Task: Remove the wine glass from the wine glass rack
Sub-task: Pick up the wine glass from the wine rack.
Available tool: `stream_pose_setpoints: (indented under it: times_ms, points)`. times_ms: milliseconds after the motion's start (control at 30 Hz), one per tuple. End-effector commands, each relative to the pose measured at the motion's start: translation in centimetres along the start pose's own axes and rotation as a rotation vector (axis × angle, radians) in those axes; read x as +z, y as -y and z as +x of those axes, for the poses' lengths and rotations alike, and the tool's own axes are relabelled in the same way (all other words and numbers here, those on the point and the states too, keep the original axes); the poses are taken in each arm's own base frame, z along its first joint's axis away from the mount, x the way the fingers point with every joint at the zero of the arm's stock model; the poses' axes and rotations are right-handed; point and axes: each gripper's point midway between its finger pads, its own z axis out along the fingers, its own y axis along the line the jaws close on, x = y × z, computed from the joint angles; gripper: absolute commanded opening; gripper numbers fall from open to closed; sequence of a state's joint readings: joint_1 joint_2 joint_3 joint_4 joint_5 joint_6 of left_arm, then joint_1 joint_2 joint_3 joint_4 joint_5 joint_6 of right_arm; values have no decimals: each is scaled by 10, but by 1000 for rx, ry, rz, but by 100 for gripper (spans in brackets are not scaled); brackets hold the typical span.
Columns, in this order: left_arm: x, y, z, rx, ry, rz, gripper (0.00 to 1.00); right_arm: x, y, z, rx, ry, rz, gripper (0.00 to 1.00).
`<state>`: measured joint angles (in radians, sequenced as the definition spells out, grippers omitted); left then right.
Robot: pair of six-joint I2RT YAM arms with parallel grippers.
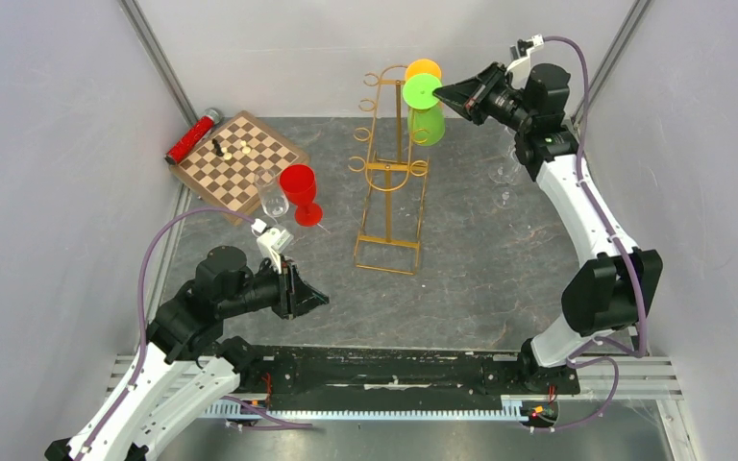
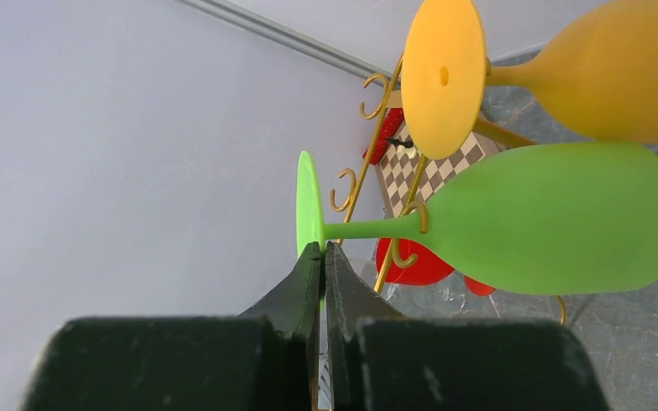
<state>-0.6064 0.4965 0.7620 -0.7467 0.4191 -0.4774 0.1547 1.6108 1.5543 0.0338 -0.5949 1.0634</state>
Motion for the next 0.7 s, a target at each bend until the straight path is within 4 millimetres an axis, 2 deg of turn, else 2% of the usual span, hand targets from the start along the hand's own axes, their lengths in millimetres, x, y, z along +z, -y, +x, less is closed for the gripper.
stream_pose_setpoints:
  times_ms: [0, 333, 667]
  points:
    - [0, 0, -8, 25, 35, -1, 36, -19, -35, -15, -51, 53, -71, 0]
    - [0, 0, -8, 25, 35, -3, 36, -25, -25, -7, -37, 41, -66, 0]
    - [1, -1, -8, 23, 31, -7, 36, -22, -7, 1, -11, 27, -48, 0]
